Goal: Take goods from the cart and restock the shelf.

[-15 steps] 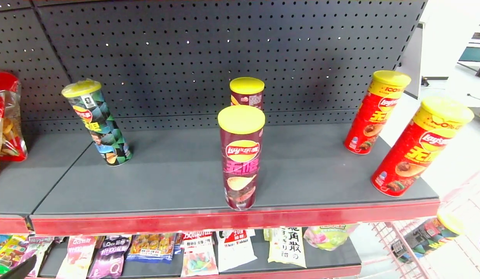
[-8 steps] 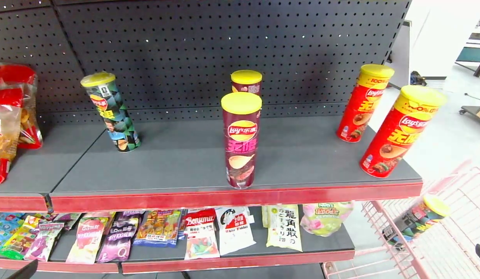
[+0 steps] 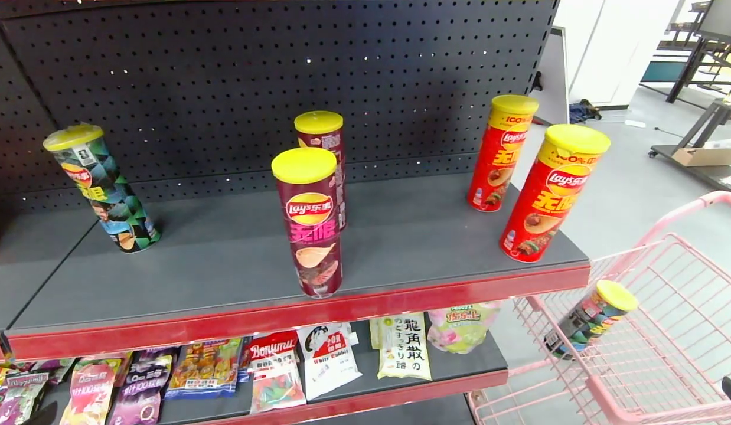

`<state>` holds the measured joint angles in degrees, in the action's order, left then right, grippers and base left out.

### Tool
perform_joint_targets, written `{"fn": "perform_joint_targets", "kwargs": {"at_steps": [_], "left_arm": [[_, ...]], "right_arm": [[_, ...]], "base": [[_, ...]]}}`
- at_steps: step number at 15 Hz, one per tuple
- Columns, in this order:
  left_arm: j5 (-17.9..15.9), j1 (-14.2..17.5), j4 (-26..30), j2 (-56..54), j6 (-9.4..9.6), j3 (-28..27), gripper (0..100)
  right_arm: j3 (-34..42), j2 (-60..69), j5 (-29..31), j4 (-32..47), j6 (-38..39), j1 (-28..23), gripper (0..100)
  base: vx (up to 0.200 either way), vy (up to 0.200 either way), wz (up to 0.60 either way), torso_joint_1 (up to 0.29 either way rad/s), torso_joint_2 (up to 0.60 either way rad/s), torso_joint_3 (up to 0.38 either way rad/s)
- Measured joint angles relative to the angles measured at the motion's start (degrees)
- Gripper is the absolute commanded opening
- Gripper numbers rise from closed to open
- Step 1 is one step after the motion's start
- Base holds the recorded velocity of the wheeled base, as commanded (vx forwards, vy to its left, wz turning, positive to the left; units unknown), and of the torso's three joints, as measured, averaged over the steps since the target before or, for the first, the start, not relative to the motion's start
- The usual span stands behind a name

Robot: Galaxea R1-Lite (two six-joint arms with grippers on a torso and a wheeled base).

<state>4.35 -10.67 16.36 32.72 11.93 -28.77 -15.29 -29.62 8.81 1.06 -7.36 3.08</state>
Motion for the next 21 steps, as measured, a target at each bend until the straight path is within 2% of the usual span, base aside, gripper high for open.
{"fn": "perform_joint_targets", "kwargs": {"at_steps": [2, 4, 6, 7, 17, 21], "left_arm": [[0.0, 0.0, 0.0, -0.9, 0.18, 0.9, 100], [0.0, 0.0, 0.1, -2.1, 2.12, 2.0, 100], [0.0, 0.0, 0.1, -3.4, 3.04, 3.0, 100], [0.0, -0.1, 0.0, -3.9, 3.08, 3.3, 100], [-0.3, -0.2, -0.1, -5.4, 3.08, 3.6, 100], [-0.5, -0.2, 0.0, -6.0, 3.79, 3.7, 100]], "right_arm": [[0.0, 0.1, 0.0, 0.0, 0.0, 0.0, 100], [0.2, 0.1, 0.0, 0.0, -0.6, -0.1, 100], [0.7, 0.2, 0.0, 0.0, -0.8, 0.0, 100], [1.0, 0.4, -0.1, 0.0, -0.9, 0.0, 100], [2.1, 1.3, -0.2, 0.0, -1.2, 0.0, 100], [2.2, 1.4, -0.2, 0.0, -1.2, 0.2, 100]], "base": [[0.000, 0.000, 0.00, 0.000, 0.00, 0.000], [0.000, 0.000, 0.00, 0.000, 0.00, 0.000], [0.000, 0.000, 0.00, 0.000, 0.00, 0.000], [0.000, 0.000, 0.00, 0.000, 0.00, 0.000], [0.000, -0.200, 0.00, 0.005, 0.00, 0.003], [0.000, 0.000, 0.00, 0.000, 0.00, 0.000]]}}
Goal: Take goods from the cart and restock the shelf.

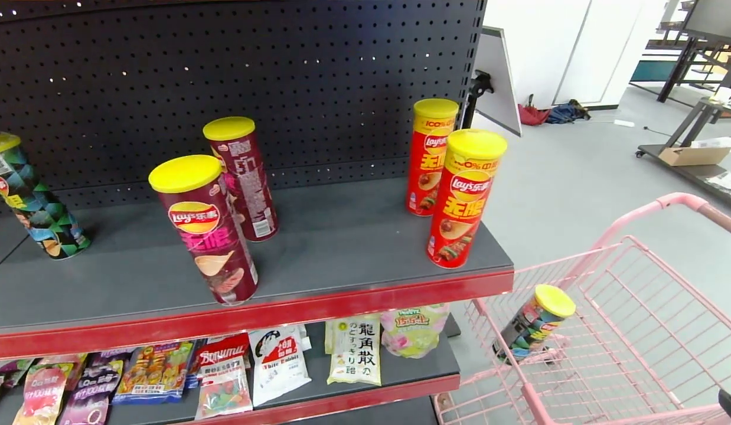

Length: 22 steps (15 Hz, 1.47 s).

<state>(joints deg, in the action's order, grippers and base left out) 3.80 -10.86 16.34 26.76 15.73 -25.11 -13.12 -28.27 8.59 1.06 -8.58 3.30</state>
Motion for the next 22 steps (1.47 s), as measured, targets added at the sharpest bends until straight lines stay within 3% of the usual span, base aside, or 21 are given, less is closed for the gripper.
{"fn": "perform_joint_targets", "kwargs": {"at_steps": [6, 12, 17, 22], "left_arm": [[-2.5, -0.1, 0.0, -1.7, 0.39, 0.4, 100], [-2.7, -0.4, 0.1, -3.3, 0.85, 0.7, 100], [-2.8, -0.4, 0.2, -5.2, 3.13, 2.0, 100], [-2.9, -0.4, 0.2, -7.9, 3.34, 3.5, 100]], "right_arm": [[0.4, 0.0, 0.0, 0.0, 0.0, 0.0, 100], [1.4, 0.4, 0.3, -0.3, -0.3, -0.2, 100], [3.5, 2.6, 0.3, 0.0, -1.0, -0.4, 100], [5.2, 4.0, 0.4, 0.0, -1.1, -0.3, 100]], "base": [[0.000, 0.000, -0.60, 0.001, 0.00, 0.001], [0.000, 0.000, 0.00, -0.008, 0.01, 0.008], [0.000, 0.000, 0.00, -0.136, 0.35, 0.204], [0.000, 0.000, 0.00, -0.152, 0.40, 0.246]]}}
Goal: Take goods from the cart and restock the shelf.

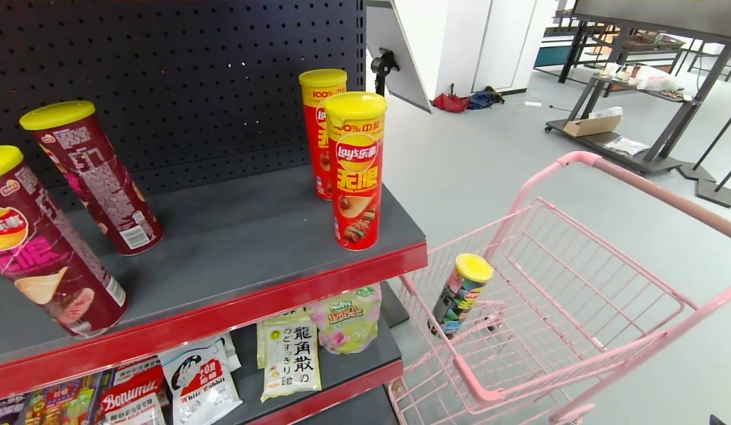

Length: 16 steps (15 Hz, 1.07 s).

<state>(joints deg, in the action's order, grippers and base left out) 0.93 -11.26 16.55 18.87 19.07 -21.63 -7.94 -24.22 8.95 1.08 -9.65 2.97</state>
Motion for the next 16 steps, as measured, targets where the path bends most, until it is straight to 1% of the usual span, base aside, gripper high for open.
{"fn": "perform_joint_targets", "kwargs": {"at_steps": [3, 5, 6, 9, 10, 12, 15, 16], "left_arm": [[0.0, 0.0, 0.0, -0.5, 0.01, 0.1, 100], [0.0, 0.0, 0.0, -0.6, 0.01, 0.1, 100], [0.0, 0.0, 0.0, -0.6, 0.00, 0.1, 100], [0.2, -0.1, -0.4, -0.7, -0.05, 0.6, 100], [0.2, 0.0, -1.6, -0.8, -0.10, 0.9, 100], [-0.5, 0.0, -5.1, -1.3, -0.62, 3.0, 100], [-0.7, 0.1, -5.3, -1.6, -0.76, 3.1, 100], [-0.9, 0.1, -5.3, -1.4, -1.41, 2.9, 100]], "right_arm": [[1.0, 0.6, 0.0, 0.0, 0.0, 0.0, 100], [1.2, 0.8, 0.0, 0.0, 0.0, 0.0, 100], [1.5, 0.8, -0.1, 0.0, 0.0, 0.0, 100], [1.2, -0.2, -0.2, -0.8, 0.5, 0.0, 100], [0.7, -1.7, -0.3, -1.7, 1.0, 0.0, 100], [-1.3, -9.0, -0.9, -8.1, 3.1, 0.2, 100], [-5.7, -26.8, -2.5, -21.6, 5.9, 0.7, 100], [-7.4, -32.5, -3.9, -25.1, 6.5, 0.7, 100]], "base": [[0.000, 0.000, 0.00, -0.185, 0.53, 0.344], [0.000, 0.000, 0.60, -0.173, 0.54, 0.369], [0.000, 0.000, 0.00, -0.168, 0.54, 0.373], [0.000, 0.000, 0.00, -0.059, 0.20, 0.134], [0.000, 0.000, 0.00, -0.022, 0.07, 0.046], [0.000, 0.000, 0.00, 0.000, 0.00, 0.000], [0.000, 0.000, 0.00, 0.000, 0.00, 0.000], [0.000, 0.000, 0.00, 0.000, 0.00, 0.000]]}}
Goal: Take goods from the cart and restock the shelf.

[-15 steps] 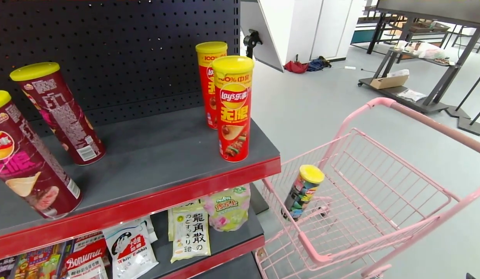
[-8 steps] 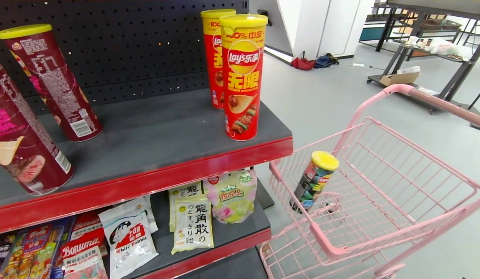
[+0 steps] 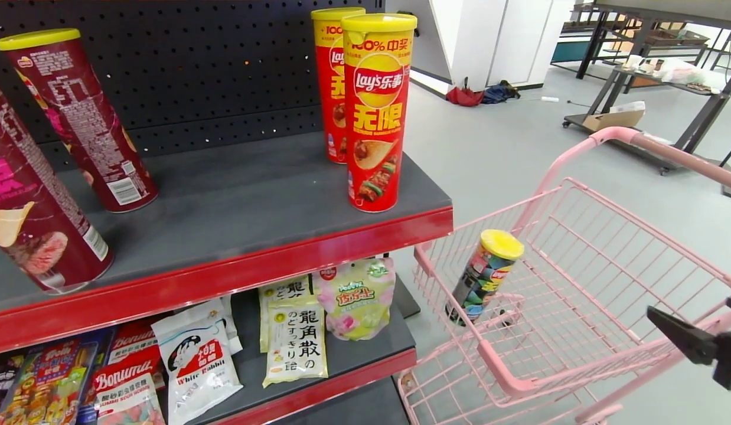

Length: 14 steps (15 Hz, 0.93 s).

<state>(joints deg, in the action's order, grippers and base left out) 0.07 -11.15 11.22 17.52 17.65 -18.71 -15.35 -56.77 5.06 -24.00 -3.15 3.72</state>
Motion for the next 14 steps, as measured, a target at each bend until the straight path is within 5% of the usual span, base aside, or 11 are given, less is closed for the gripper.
{"fn": "perform_joint_targets", "kwargs": {"at_steps": [3, 4, 14], "left_arm": [[-4.1, -0.1, 0.0, 2.2, -7.29, -1.6, 100], [-4.6, -0.1, 0.1, 2.9, -8.19, -2.2, 100], [-6.3, -0.1, 0.3, 7.4, -8.37, -3.1, 100]], "right_arm": [[-4.3, -15.7, -3.8, -6.7, 0.0, -0.2, 100], [-5.0, -19.5, -4.4, -9.5, -0.4, -0.1, 100], [-5.1, -48.8, -6.7, -42.5, 1.9, 7.6, 100]], "base": [[0.000, 0.000, 0.00, 0.000, 0.00, 0.000], [0.000, 0.000, 0.00, 0.000, 0.00, 0.000], [0.000, 0.000, 0.00, 0.000, 0.00, 0.000]]}}
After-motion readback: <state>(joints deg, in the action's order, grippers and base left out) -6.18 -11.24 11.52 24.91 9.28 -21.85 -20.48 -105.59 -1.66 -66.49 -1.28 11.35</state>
